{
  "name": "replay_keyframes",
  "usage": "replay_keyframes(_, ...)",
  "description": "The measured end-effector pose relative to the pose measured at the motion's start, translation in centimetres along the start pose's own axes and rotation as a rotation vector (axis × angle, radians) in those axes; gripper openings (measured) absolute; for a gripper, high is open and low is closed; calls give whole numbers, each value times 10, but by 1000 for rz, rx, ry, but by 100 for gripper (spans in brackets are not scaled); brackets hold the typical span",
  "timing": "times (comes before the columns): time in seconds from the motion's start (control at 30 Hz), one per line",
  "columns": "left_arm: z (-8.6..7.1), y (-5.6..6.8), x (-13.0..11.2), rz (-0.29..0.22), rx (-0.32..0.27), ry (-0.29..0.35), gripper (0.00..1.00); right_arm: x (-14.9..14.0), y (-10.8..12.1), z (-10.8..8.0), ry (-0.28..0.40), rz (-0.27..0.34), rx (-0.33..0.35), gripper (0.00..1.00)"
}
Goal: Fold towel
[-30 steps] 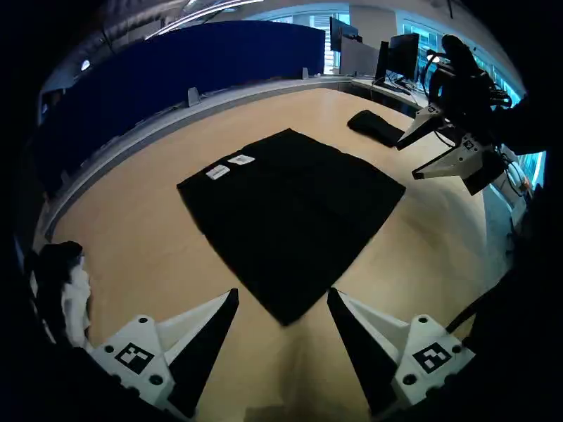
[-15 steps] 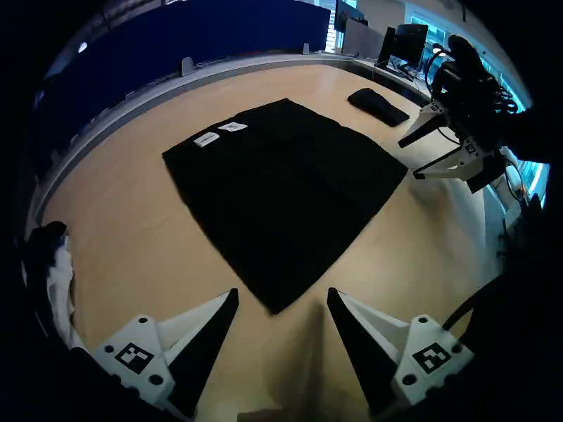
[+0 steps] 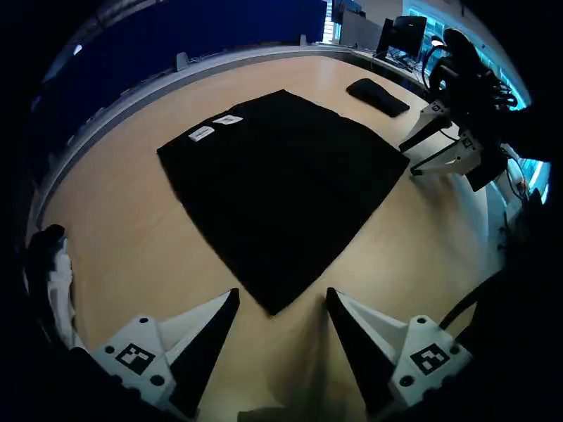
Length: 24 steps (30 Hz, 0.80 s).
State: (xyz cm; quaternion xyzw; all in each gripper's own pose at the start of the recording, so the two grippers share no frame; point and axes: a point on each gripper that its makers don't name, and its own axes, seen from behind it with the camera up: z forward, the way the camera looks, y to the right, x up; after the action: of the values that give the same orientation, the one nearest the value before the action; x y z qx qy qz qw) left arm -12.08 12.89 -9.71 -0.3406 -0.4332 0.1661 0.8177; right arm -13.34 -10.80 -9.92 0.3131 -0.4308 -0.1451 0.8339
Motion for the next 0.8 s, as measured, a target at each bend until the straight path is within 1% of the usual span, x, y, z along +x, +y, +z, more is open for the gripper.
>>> replay_keyframes(0.03, 0, -1, 0, -1, 7, -4, 86, 0, 0, 0, -1, -1, -2, 63)
replay_keyframes(0.1, -1, -2, 0, -2, 20, -12, 81, -1, 1, -1, -1, -5, -8, 53)
replay_keyframes(0.23, -2, -5, -1, -9, 37, -21, 70, -2, 1, -2, -1, -9, -17, 40)
replay_keyframes(0.3, -3, -5, -2, -11, 39, -24, 64, -2, 0, -2, -1, -9, -17, 38)
replay_keyframes(0.4, -2, -3, -3, -9, 41, -27, 53, -2, -1, -3, -1, -6, -18, 30)
replay_keyframes(0.43, -2, -3, -3, -9, 41, -27, 52, -2, -1, -3, -1, -5, -19, 28)
replay_keyframes(0.47, -1, -2, -3, -8, 41, -27, 51, -2, 0, -3, -1, -4, -20, 27)
replay_keyframes(0.53, 0, -2, -3, -7, 42, -27, 43, -1, 0, -3, -1, 2, -23, 25)
replay_keyframes(0.67, 1, -1, -3, -7, 46, -28, 31, -1, 2, -4, -1, 17, -32, 19)
replay_keyframes(0.7, 1, -1, -3, -9, 49, -28, 26, -1, 2, -4, -1, 21, -35, 16)
replay_keyframes(0.73, 1, -2, -3, -11, 52, -29, 21, -1, 3, -3, -2, 25, -37, 16)
replay_keyframes(0.8, 0, -2, -3, -18, 55, -30, 19, -1, 4, -3, -3, 34, -40, 15)
